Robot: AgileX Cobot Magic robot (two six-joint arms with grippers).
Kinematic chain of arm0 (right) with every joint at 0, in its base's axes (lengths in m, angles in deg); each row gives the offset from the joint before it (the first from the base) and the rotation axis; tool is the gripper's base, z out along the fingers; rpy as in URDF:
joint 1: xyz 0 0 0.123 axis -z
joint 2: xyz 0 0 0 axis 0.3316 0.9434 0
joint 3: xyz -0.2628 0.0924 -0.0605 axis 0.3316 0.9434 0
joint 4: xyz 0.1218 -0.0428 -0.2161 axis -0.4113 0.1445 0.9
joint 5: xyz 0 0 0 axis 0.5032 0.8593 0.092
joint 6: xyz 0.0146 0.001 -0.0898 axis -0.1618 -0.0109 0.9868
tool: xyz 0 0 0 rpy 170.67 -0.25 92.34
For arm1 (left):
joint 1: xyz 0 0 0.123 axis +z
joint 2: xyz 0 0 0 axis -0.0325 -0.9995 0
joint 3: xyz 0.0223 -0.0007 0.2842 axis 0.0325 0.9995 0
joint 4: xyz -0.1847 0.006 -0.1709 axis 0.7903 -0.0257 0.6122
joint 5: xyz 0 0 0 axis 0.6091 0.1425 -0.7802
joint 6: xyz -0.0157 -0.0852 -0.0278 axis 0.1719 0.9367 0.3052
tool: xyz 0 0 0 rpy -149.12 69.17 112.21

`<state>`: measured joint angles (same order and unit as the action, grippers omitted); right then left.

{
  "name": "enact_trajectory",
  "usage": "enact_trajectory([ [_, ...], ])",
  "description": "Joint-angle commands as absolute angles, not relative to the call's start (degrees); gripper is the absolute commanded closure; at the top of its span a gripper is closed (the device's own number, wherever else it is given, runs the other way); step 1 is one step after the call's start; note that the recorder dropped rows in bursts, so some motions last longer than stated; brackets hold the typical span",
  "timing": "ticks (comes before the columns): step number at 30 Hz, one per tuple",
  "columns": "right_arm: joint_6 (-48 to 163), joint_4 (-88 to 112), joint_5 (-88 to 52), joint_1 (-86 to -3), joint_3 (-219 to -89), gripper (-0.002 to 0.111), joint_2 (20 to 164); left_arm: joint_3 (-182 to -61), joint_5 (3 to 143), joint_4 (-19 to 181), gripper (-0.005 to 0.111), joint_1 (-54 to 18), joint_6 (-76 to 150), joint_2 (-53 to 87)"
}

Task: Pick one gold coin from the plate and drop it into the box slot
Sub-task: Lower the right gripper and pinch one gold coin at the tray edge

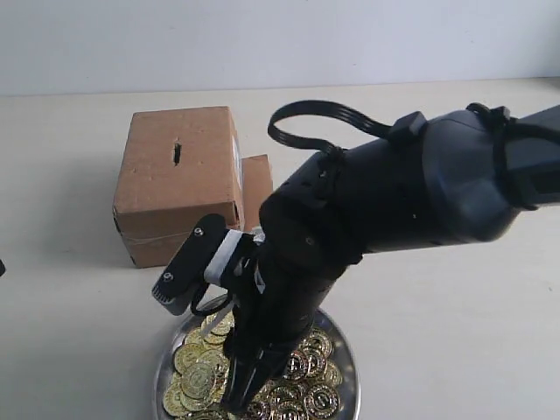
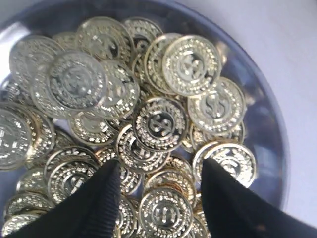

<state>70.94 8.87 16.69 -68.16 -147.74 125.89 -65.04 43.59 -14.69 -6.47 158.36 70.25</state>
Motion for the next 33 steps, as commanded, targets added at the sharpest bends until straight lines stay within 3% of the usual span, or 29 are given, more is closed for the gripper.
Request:
enact_trajectory([
  [1, 90.9, -2.4, 23.4, -68.4, -150.1, 0.06, 125.9, -65.1, 43.8, -14.6, 0.107, -6.9, 158.1, 70.1],
  [10, 126.4, -8.8, 22.3, -70.9, -150.2, 0.06, 125.9, -65.1, 43.8, -14.6, 0.107, -6.9, 158.1, 70.1],
  [33, 133.8, -5.6, 20.3, -75.3, -150.2, 0.065, 127.2, -65.1, 43.8, -14.6, 0.107, -6.9, 158.1, 70.1],
])
